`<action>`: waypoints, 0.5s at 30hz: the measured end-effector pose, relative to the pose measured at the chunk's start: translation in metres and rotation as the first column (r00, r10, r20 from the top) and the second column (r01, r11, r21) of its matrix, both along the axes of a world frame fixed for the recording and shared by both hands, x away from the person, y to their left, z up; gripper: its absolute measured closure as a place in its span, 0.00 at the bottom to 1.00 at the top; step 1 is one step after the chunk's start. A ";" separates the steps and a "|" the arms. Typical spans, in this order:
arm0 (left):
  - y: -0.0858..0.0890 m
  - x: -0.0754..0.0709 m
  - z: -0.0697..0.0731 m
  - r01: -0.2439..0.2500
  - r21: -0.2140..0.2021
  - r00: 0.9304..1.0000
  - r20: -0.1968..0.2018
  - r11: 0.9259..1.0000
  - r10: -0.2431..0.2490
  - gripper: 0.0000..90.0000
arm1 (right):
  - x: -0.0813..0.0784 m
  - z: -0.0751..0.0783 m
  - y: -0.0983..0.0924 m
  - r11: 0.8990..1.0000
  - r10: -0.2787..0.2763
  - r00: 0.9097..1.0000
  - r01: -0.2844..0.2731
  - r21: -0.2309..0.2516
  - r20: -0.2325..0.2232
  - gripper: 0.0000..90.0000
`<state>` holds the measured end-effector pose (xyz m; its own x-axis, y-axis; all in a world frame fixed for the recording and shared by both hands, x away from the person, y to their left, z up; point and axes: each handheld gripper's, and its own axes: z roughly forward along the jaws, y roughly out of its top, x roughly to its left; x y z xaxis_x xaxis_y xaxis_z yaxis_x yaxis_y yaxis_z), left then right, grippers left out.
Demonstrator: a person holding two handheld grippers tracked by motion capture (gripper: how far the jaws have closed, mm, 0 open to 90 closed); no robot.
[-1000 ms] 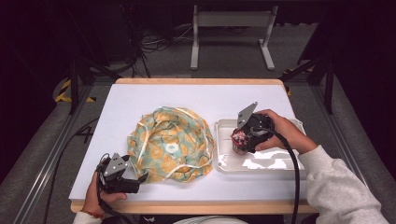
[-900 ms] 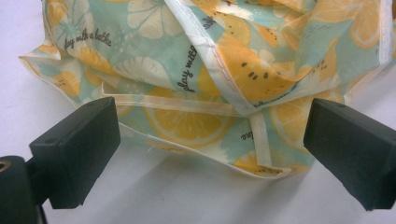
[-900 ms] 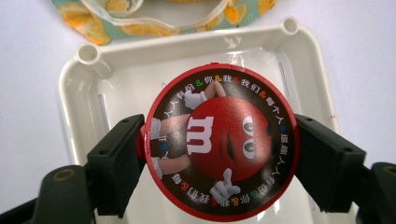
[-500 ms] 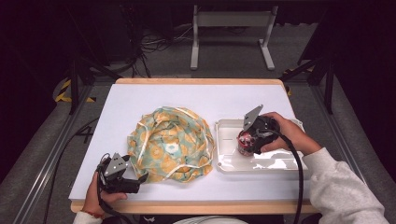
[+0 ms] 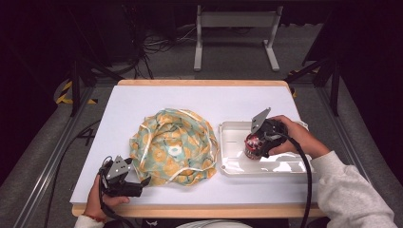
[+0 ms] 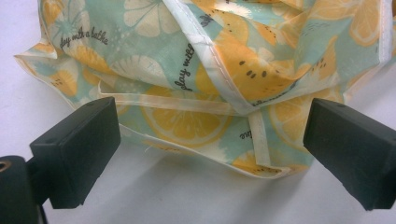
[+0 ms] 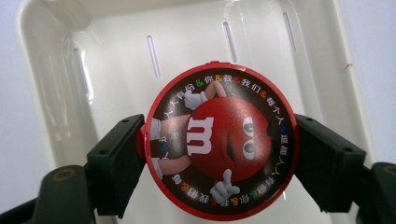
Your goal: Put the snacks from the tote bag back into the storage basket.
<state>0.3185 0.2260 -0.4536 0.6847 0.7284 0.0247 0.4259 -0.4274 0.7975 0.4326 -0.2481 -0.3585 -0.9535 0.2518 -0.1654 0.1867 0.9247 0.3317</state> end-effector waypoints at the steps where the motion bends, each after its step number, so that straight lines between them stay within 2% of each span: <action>1: 0.000 0.000 0.000 0.001 0.000 1.000 0.000 1.000 -0.001 0.05 | 0.000 0.000 0.000 1.000 0.000 1.000 0.000 0.000 0.000 0.26; 3: 0.000 0.000 0.000 0.002 0.000 1.000 -0.002 1.000 -0.002 0.05 | -0.001 -0.002 -0.001 1.000 -0.006 1.000 0.006 -0.010 0.001 0.26; 15: 0.000 0.000 0.000 -0.002 0.000 1.000 -0.001 1.000 0.002 0.05 | 0.000 -0.005 -0.006 1.000 -0.019 1.000 0.019 0.006 -0.004 0.26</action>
